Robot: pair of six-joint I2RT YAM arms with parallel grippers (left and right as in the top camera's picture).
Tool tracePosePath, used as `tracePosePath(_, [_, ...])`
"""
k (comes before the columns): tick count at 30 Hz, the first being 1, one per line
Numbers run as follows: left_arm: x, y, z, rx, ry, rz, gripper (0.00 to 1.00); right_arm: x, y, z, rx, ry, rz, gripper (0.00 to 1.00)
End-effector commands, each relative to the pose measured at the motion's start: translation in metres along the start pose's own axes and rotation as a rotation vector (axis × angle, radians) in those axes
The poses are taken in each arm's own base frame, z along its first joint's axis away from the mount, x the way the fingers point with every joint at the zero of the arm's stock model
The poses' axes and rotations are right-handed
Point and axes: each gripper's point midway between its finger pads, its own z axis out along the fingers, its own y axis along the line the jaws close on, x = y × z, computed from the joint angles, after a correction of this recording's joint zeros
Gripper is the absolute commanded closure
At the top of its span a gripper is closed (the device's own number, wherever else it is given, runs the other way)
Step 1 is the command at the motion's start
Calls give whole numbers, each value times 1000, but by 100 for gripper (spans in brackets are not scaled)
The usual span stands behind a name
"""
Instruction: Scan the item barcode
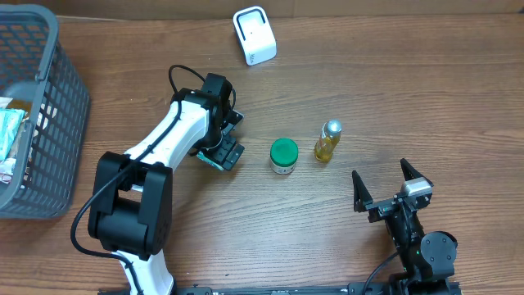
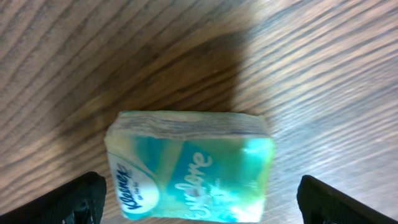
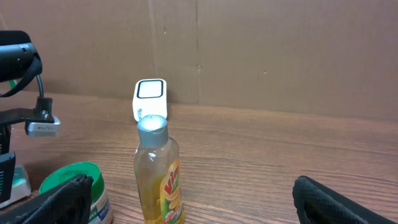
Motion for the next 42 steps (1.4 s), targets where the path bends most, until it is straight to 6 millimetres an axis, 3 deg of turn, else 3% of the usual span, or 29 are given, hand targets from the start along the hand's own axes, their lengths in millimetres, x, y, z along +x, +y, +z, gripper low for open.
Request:
tracePosePath(1, [-20,-6,-18,50,-70,-90,0,2,1,0,-7,-1,0,0])
tracePosePath(6, [-50,-3,-49,65,-173,-201,0,2,1,0,-7,-1,0,0])
tracePosePath(8, [-62,-15,-56,146,-217,-218,2,3,1,0,-6,-1,0,0])
tracePosePath(9, [-67,-22,-58,191,-235,-229,9,2,1,0,-7,-1,0,0])
tracePosePath(10, [-72,-29,-60,242,-254,-240,22,3,1,0,-6,-1,0,0])
tracePosePath(11, [-76,-34,-59,273,-264,-255,57,3,1,0,-6,-1,0,0])
tracePosePath(12, [-78,-35,-58,286,-266,-286,78,3,1,0,-6,-1,0,0])
tracePosePath(13, [-78,-36,-53,287,-254,-343,90,2,1,0,-7,-1,0,0])
tracePosePath(14, [-77,-35,-48,283,-239,-380,95,3,1,0,-6,-1,0,0])
tracePosePath(19, [-68,-38,-29,289,-169,-416,95,3,1,0,-6,-1,0,0])
tracePosePath(25, [-44,-41,-9,261,-40,-431,95,3,1,0,-6,-1,0,0])
tracePosePath(33, [-30,-35,-4,210,18,-437,96,2,1,0,-7,-1,0,0])
tracePosePath(42, [-51,-22,-3,161,-75,-512,96,2,1,0,-7,-1,0,0])
